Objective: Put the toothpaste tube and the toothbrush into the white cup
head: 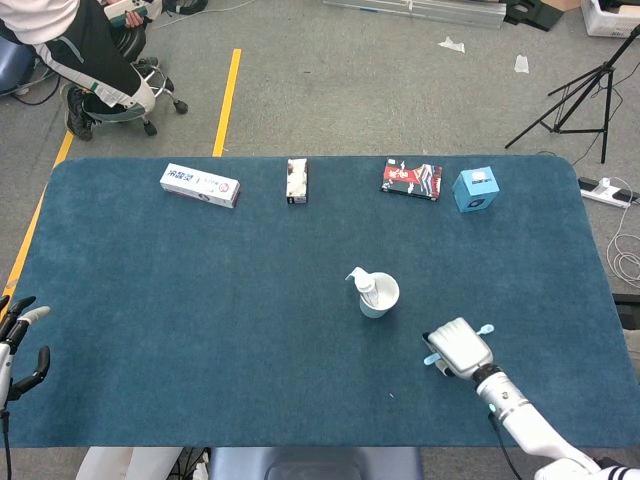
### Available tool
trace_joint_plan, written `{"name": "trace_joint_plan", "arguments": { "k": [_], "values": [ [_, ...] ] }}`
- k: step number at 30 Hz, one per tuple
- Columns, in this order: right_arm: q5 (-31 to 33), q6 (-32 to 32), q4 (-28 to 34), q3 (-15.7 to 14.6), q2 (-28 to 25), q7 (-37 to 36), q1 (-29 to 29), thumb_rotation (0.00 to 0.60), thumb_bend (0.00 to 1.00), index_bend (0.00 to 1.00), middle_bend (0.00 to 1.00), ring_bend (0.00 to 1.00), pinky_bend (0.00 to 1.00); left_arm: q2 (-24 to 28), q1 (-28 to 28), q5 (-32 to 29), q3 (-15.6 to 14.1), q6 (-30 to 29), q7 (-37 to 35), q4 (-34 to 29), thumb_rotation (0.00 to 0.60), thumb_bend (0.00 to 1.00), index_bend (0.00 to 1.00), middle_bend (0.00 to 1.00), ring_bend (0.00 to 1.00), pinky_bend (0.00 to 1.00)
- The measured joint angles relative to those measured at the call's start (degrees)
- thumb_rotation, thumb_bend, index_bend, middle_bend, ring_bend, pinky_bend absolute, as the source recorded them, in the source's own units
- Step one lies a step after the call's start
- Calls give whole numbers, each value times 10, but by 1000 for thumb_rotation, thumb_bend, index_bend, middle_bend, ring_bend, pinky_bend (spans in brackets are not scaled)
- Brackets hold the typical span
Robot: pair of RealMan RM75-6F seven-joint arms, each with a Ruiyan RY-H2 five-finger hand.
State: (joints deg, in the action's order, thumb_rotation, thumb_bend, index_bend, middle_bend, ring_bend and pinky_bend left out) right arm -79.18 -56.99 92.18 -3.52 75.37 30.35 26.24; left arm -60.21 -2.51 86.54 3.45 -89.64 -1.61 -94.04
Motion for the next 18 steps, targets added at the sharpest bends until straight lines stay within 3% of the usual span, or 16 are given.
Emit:
{"name": "trace_joint_plan", "arguments": {
  "k": [18],
  "values": [
    [-33,-33,78,18,-51,-56,1,600,256,603,1000,1000,1000,0,0,-2,0,1,0,0,600,497,221,156,20,34]
  ]
}}
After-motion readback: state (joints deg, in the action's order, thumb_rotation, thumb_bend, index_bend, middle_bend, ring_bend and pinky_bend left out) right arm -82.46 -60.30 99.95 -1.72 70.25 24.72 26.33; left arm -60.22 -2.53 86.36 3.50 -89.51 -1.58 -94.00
